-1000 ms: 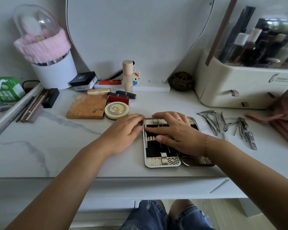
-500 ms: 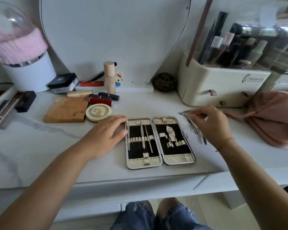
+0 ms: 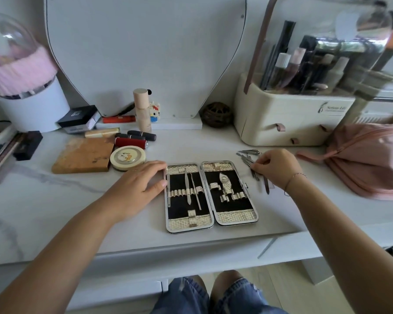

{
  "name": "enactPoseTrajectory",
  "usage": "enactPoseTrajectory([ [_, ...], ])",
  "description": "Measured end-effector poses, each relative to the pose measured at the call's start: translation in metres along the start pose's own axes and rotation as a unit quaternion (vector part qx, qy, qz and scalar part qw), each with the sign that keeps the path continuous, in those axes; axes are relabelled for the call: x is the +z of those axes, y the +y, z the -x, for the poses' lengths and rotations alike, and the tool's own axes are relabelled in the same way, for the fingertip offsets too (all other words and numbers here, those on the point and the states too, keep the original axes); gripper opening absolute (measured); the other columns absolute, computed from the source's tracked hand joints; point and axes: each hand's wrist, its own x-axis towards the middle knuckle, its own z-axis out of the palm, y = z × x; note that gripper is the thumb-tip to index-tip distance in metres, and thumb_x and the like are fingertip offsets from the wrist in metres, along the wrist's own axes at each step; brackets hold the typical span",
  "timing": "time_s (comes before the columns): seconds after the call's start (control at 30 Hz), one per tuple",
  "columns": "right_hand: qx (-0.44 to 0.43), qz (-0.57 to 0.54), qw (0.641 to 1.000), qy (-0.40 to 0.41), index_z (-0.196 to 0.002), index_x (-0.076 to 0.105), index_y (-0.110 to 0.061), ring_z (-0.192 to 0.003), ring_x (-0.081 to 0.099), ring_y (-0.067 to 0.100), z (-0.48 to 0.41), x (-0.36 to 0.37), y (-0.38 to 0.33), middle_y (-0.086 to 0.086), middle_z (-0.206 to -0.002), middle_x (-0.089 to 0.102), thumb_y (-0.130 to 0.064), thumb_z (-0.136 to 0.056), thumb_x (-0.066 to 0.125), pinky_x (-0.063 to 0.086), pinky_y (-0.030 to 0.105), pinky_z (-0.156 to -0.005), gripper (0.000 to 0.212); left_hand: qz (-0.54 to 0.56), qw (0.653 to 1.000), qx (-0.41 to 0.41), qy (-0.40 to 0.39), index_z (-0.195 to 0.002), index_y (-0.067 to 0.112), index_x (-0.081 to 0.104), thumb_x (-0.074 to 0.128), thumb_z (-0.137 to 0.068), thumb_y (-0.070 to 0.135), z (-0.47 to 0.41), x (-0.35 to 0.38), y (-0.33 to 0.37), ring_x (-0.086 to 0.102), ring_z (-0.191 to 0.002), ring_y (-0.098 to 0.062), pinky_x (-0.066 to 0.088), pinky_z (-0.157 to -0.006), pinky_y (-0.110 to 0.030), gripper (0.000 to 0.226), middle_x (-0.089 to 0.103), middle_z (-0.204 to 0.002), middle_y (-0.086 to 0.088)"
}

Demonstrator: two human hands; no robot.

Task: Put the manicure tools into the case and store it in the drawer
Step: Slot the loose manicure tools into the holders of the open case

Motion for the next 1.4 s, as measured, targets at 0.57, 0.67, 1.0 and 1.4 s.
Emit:
enactPoseTrajectory([
  [0.57, -0.004, -0.255, 0.966, -0.031, -0.084, 0.068, -0.013, -0.042, 0.052, 0.001, -0.011, -0.003, 0.004, -0.009, -0.050, 0.061, -0.007, -0.078, 0.071, 0.045, 0.016, -0.049, 0.009, 0.009, 1.000, 0.000, 0.001, -0.138, 0.026, 0.037, 0.044, -0.093, 0.036, 0.000, 0.000, 0.000, 0.029, -0.132, -0.002, 0.019, -0.106, -0.018, 0.047, 0.038, -0.143, 0.011],
  [0.67, 0.002, -0.254, 0.966, -0.052, -0.090, 0.068, -0.013, -0.040, 0.053, -0.002, -0.013, -0.003, 0.005, -0.010, -0.046, 0.061, -0.005, -0.079, 0.069, 0.044, 0.010, -0.044, 0.014, 0.009, 1.000, 0.001, -0.001, -0.138, 0.026, 0.037, 0.044, -0.093, 0.037, 0.000, 0.000, -0.001, 0.029, -0.132, -0.002, 0.019, -0.107, -0.020, 0.047, 0.038, -0.143, 0.011],
  [1.0, 0.015, -0.240, 0.969, -0.053, -0.082, 0.073, -0.007, -0.053, 0.053, 0.017, -0.017, -0.004, 0.007, 0.012, -0.065, 0.066, -0.017, -0.086, 0.063, 0.040, 0.025, -0.048, 0.014, 0.009, 1.000, -0.001, -0.006, -0.139, 0.026, 0.036, 0.043, -0.093, 0.036, 0.000, 0.000, -0.001, 0.027, -0.132, -0.001, 0.017, -0.105, -0.017, 0.047, 0.036, -0.144, 0.011],
  [1.4, -0.035, -0.461, 0.853, -0.243, -0.084, 0.056, -0.007, -0.054, 0.065, 0.010, 0.010, 0.003, -0.075, 0.009, -0.067, 0.069, -0.003, -0.085, 0.060, 0.046, 0.014, -0.043, 0.006, 0.004, 1.000, -0.011, -0.009, -0.139, 0.026, 0.035, 0.044, -0.093, 0.037, -0.001, 0.002, -0.004, 0.028, -0.134, -0.005, 0.018, -0.105, -0.018, 0.048, 0.035, -0.145, 0.009],
])
